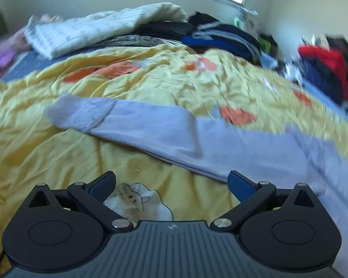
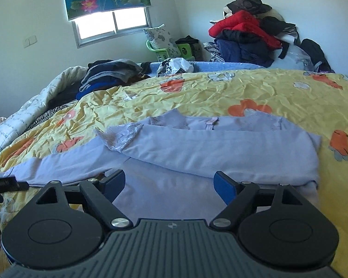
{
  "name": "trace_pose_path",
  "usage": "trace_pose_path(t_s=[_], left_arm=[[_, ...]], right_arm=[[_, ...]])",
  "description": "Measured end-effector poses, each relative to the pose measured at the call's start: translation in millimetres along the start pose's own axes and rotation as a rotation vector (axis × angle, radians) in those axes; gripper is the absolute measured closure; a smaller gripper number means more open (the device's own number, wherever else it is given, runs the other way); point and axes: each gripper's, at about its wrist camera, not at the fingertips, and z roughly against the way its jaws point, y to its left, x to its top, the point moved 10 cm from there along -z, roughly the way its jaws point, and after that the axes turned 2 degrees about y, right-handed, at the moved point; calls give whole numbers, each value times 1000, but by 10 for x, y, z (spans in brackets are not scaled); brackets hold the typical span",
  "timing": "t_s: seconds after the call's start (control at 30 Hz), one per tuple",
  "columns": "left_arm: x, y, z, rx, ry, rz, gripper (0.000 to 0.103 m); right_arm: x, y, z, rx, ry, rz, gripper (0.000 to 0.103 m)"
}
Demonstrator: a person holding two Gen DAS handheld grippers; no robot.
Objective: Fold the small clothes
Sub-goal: 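Reach the left tool to the other sleeve's lace cuff and grasp it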
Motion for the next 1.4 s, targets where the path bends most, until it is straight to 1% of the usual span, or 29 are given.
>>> trace_pose_path(t_s=[0.07,0.13,0.23,0.27,0.3,0.43,0.57,0.6,0.67,0.77,0.87,1.1,1.27,1.3,1.33,1.37,1.4], left_arm=[[29,40,-23,-36,-3,34,0],[33,69,-33,-73,-3,41,0],[9,105,-96,-122,41,47,0],[35,137,-87,-135,26,66,0],[50,175,-89,-148,23,97,0],[172,360,-124,-260,8,268,0],[306,536,-237,-401,-7,456,0],[338,580,-273,-442,-16,502,0],[421,644,-297,-475,-54,549,0],[516,697,-345,-488,-88,594,0],[598,745,-395,-483,-125,631,0],[734,779,-514,-430,-138,626,0],[785,841,-568,-358,-163,643,2],[791,848,-579,-341,-165,644,4],[786,855,-597,-325,-161,644,15],[781,861,-620,-319,-157,646,34],[765,872,-657,-312,-142,652,44]], right_arm=[[-17,-23,18,-3,2,-9,17],[-27,-31,33,1,4,-17,17],[-33,-28,63,0,-1,-15,17],[-33,-23,68,1,-1,-13,17],[-35,-21,78,1,-2,-12,17],[-41,-5,106,0,-3,-11,16],[-55,16,118,7,1,-4,15],[-65,27,121,10,3,-5,15],[-79,37,123,13,6,-5,15],[-78,36,123,10,3,-6,15],[-74,29,130,7,-2,-10,15],[-78,-3,145,0,-4,-9,14],[-96,-26,149,-4,-2,-16,14],[-98,-23,149,-5,-1,-15,14],[-102,-22,149,-4,0,-14,14],[-104,-20,150,-4,1,-12,14],[-106,-21,152,-4,2,-10,14]])
